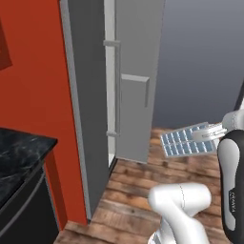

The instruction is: The ice cube tray has been filled with water. Take the tray and place it in the freezer to make ice. Close the freezer door after placing the tray.

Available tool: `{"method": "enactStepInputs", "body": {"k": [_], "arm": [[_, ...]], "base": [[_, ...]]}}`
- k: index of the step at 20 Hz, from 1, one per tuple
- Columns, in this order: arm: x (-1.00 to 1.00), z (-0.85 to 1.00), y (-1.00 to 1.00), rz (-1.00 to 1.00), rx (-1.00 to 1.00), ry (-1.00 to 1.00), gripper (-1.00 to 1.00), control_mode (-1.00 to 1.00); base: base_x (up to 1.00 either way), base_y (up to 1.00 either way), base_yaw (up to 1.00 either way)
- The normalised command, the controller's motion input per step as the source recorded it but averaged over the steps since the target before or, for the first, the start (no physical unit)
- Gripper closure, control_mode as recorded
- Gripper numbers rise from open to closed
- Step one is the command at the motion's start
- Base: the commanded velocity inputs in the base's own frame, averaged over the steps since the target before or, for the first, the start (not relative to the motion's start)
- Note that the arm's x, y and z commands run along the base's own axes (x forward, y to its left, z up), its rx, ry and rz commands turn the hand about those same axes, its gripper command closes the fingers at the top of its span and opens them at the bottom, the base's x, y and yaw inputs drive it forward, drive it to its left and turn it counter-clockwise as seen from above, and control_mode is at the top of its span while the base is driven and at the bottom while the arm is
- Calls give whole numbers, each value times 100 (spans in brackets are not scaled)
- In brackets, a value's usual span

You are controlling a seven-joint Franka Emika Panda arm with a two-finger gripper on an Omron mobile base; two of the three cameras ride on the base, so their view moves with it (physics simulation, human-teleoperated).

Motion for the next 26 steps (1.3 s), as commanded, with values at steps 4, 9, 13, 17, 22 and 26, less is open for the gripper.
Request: {"method": "enactStepInputs", "body": {"k": [4,9,13,17,22,26], "arm": [[0,0,0,0,0,0,100,100],[0,0,0,0,0,0,100,100],[0,0,0,0,0,0,100,100],[0,0,0,0,0,0,100,100],[0,0,0,0,0,0,100,100],[0,0,0,0,0,0,100,100]], "base": [[54,0,19],[55,-7,23],[56,-14,24],[46,-26,26],[34,-35,26],[32,-29,22]]}}
